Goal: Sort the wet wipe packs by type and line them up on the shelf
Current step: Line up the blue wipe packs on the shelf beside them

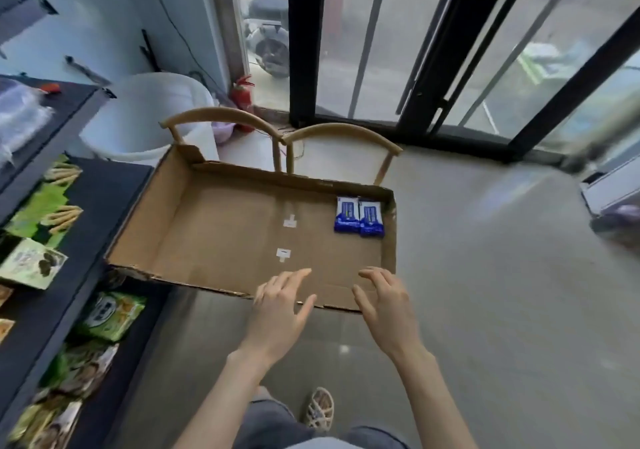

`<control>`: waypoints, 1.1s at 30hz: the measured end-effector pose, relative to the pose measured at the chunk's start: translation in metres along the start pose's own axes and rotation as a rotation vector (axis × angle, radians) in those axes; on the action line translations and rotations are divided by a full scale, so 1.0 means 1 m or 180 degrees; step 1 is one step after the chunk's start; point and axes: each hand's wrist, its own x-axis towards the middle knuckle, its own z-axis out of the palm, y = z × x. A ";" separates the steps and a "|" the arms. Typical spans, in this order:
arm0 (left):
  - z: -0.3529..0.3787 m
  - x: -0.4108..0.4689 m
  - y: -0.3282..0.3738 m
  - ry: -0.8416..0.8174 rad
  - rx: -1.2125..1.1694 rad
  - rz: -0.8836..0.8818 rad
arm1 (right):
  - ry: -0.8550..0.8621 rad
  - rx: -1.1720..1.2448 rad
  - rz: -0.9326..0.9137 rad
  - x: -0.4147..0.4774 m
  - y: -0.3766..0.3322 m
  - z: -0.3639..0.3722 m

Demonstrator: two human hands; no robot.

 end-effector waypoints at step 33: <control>0.241 0.417 -0.048 -0.0948 -0.0639 -0.1466 | -0.0800 0.0495 0.1825 0.377 0.227 0.120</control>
